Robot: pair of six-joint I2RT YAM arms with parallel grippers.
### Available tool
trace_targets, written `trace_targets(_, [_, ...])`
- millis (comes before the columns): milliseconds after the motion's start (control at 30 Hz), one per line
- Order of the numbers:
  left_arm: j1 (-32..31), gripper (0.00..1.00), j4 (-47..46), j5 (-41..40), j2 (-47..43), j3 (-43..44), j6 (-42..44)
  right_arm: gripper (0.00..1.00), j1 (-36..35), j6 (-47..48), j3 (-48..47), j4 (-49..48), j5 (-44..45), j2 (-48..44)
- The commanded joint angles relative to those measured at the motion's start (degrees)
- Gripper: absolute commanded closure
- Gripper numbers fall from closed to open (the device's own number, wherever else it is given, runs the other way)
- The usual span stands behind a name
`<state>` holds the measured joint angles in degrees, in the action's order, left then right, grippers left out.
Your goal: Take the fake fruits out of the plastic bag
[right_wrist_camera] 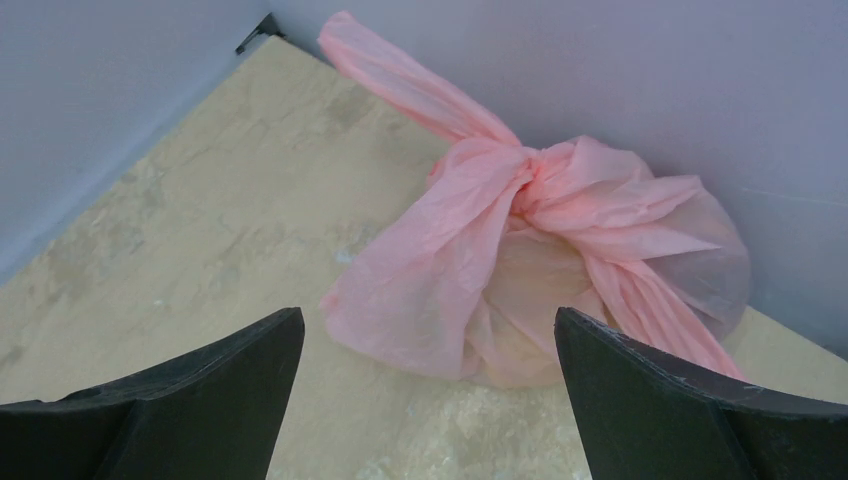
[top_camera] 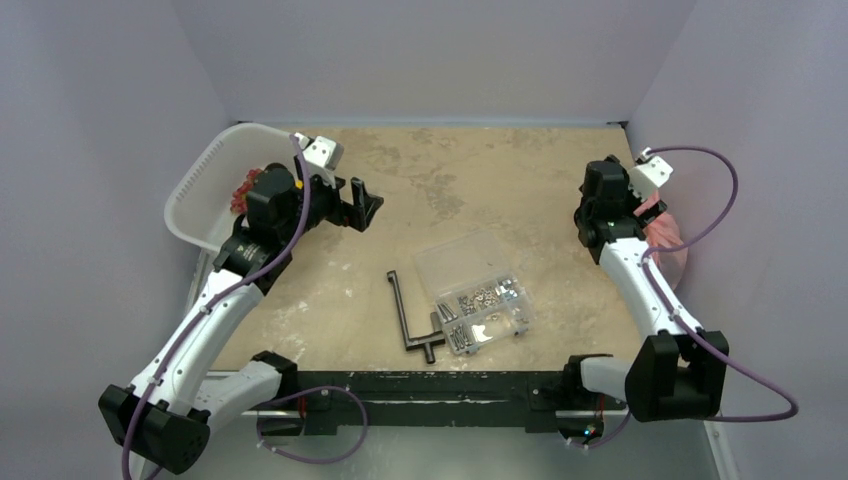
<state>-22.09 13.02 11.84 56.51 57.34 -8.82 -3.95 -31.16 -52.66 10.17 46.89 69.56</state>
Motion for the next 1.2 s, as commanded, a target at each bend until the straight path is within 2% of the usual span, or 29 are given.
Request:
trace_targets(0, [-0.3, 0.03, -0.8, 3.4, 1.8, 3.9, -0.1, 0.01, 1.8, -3.3, -3.7, 0.5, 10.3, 3.3])
trace_targets(200, [-1.1, 0.05, -1.2, 3.9, 2.8, 3.6, -0.3, 0.01, 6.6, -12.7, -5.8, 6.8, 12.1, 8.4])
trace_targets(333, [-1.2, 0.07, -1.0, 5.7, 4.6, 4.6, -1.1, 0.01, 10.0, -10.0, -5.9, 2.0, 6.2, 10.7])
trace_targets(400, [-1.3, 0.07, -0.9, 6.6, 5.1, 4.5, -1.5, 0.01, 11.1, -9.5, -8.1, 2.7, 2.2, 12.7])
trace_targets(767, [-3.3, 0.08, 0.9, 7.4, 7.6, 5.9, -0.1, 0.02, 12.0, -8.7, -12.2, -0.7, -6.1, 21.5])
trace_targets(900, [-3.9, 0.08, 1.7, 5.9, 7.9, 6.0, 1.1, 0.11, 12.0, -7.6, -8.8, -4.7, -9.0, 20.5])
trace_targets(1000, [-4.2, 0.09, 2.3, 6.0, 8.7, 6.4, 1.3, 0.22, 12.0, -5.7, -6.7, -7.5, -9.2, 19.8])
trace_targets(1067, [-4.4, 0.09, 2.8, 6.0, 9.3, 6.8, 1.5, 0.25, 12.0, -5.5, -6.3, -8.0, -9.2, 20.0])
trace_targets(1167, [-4.9, 0.09, 3.4, 6.0, 9.7, 7.3, 1.7, 0.42, 11.9, -4.2, -6.5, -9.0, -10.6, 21.0])
